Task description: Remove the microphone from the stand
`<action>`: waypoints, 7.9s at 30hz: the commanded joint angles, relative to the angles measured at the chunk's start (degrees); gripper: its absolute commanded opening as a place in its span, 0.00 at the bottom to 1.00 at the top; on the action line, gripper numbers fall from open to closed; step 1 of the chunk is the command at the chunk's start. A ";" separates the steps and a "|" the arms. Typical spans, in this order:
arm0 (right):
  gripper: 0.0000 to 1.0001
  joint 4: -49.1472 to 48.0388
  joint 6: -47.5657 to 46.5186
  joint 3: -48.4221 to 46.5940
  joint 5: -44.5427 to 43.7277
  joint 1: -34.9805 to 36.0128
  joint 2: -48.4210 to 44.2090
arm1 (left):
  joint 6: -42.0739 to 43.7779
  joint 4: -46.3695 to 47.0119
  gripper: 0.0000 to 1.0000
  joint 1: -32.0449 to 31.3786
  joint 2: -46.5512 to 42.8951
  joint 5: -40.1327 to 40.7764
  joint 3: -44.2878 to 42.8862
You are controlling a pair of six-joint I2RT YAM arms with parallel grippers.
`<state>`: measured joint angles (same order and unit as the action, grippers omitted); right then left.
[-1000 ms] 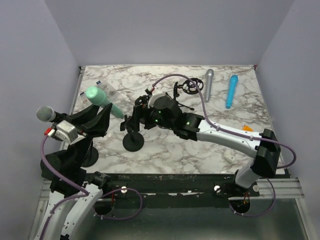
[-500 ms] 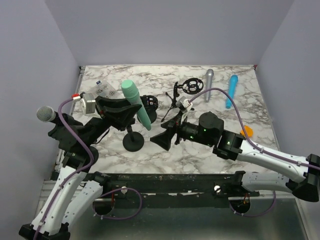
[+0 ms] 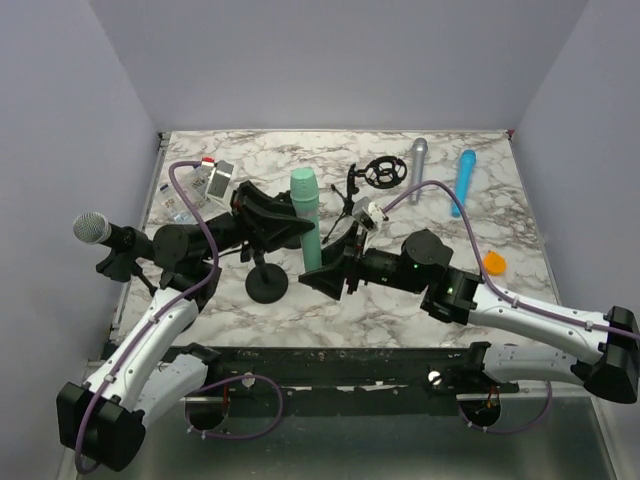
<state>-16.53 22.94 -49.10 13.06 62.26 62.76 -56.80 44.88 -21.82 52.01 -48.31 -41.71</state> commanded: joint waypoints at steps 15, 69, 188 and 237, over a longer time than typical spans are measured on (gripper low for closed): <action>0.01 2.04 -0.25 3.13 -11.16 0.41 -8.99 | 16.93 -16.23 0.98 -1.12 -7.73 2.65 -3.57; 0.10 38.35 -4.17 -40.59 -7.79 -61.69 55.19 | 27.26 -27.65 0.99 -1.20 -11.34 10.52 -5.39; 0.74 21.02 17.13 -15.41 -1.47 -10.56 0.60 | 51.87 -61.18 0.46 -2.87 -30.04 110.33 -10.89; 0.78 23.10 6.93 -22.83 -2.64 -4.73 11.45 | 36.31 -76.61 0.00 -2.88 -37.88 45.42 -14.25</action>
<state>7.38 34.70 -70.15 9.58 56.21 73.63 -17.76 -36.12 -24.62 15.29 3.55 -56.90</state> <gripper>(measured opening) 0.766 0.366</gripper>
